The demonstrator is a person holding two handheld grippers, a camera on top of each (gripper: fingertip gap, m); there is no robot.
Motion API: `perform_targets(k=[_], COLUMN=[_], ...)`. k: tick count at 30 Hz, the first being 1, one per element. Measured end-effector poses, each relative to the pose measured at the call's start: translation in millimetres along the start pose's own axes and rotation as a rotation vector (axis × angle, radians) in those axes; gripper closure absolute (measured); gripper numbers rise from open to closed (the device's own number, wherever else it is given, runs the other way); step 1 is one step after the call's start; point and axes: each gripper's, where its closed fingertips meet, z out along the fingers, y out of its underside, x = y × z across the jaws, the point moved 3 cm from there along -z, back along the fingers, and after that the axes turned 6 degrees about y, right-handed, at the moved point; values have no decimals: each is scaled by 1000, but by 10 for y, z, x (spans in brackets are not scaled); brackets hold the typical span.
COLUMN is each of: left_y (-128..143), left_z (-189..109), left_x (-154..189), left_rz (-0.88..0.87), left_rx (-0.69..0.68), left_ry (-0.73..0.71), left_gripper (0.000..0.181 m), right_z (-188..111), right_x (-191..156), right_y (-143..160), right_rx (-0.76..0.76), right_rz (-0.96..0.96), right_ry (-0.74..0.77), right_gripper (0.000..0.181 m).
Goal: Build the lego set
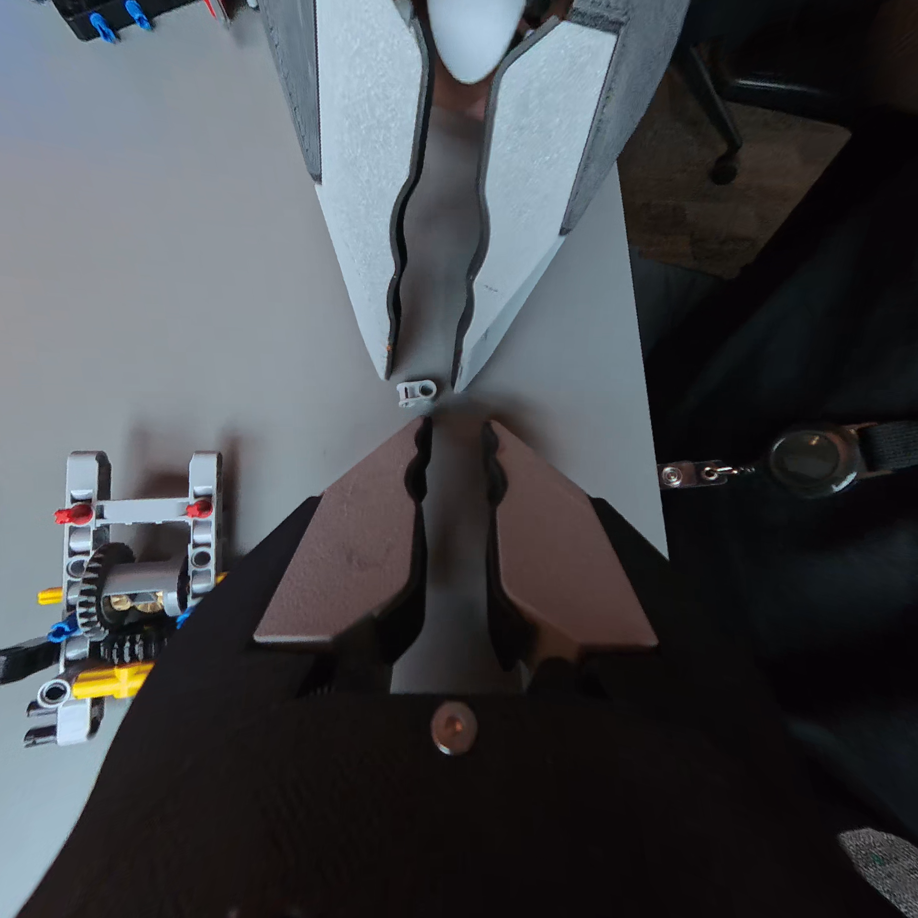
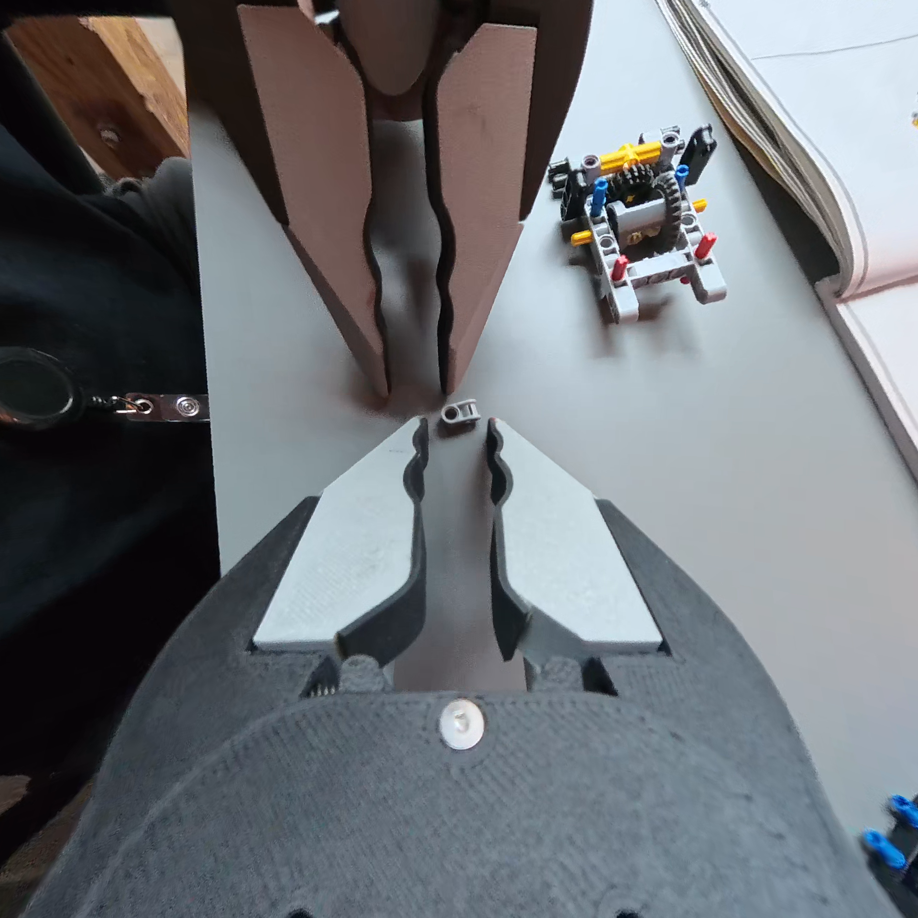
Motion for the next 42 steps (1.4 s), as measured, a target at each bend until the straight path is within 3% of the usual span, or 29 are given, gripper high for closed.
perform_targets(k=[8, 23, 29, 34, 39, 42], left_y=[114, 228, 262, 289, 300, 377], left_z=[-117, -227, -260, -412, -682, -775], left_x=[-12, -3, -1, -73, -299, -380], left_rz=[-29, -77, -78, -134, -178, -204], left_rx=[1, 42, 50, 155, 280, 289], left_ry=[-27, -29, -35, -31, -169, -216], left_gripper=[163, 163, 162, 157, 140, 138], right_z=[-6, 66, 47, 5, -72, -61], right_x=[31, 10, 43, 197, 400, 473], right_y=[-70, -36, -60, -50, -37, 29], right_rx=[29, 27, 74, 133, 201, 161], right_rz=[-191, -227, -165, -71, 3, 22], right_ry=[-56, -132, -116, -42, 53, 74], right_gripper=[156, 167, 169, 170, 170, 170])
